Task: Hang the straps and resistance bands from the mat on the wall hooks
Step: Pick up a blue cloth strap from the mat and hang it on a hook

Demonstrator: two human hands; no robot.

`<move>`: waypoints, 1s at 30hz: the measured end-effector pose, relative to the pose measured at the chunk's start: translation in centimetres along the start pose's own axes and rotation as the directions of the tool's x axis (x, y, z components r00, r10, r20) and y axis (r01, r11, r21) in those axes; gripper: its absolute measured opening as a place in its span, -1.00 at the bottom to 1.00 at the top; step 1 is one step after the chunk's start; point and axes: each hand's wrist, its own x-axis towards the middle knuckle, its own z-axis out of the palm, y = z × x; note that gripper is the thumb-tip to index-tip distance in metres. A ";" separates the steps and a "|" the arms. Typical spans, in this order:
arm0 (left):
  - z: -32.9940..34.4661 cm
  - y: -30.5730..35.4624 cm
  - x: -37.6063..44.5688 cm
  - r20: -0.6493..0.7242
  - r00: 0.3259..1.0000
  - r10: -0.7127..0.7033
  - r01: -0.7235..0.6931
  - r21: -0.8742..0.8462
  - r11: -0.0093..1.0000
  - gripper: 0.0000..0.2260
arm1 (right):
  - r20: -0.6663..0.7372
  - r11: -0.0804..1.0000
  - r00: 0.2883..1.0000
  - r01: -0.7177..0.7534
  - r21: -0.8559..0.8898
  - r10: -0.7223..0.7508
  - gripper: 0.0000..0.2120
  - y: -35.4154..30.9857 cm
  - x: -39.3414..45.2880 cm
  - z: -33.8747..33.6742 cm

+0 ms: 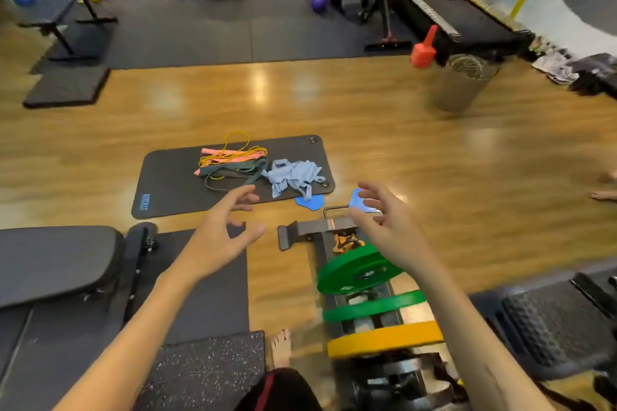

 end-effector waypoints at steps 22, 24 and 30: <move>-10.6 -18.6 22.1 -0.007 0.898 -0.440 0.438 -0.068 0.896 -0.58 | 0.529 0.965 0.808 -0.191 -0.179 0.258 -0.32 3.0 35.6 19.9; -11.2 -19.0 26.0 -0.002 0.898 -0.440 0.438 -0.077 0.896 -0.59 | 0.514 0.959 0.811 -0.208 -0.194 0.280 -0.33 3.3 39.0 20.3; -13.2 -22.5 37.4 0.000 0.910 -0.414 0.413 -0.065 0.909 -0.59 | 0.528 0.943 0.785 -0.223 -0.248 0.324 -0.35 2.9 49.5 22.6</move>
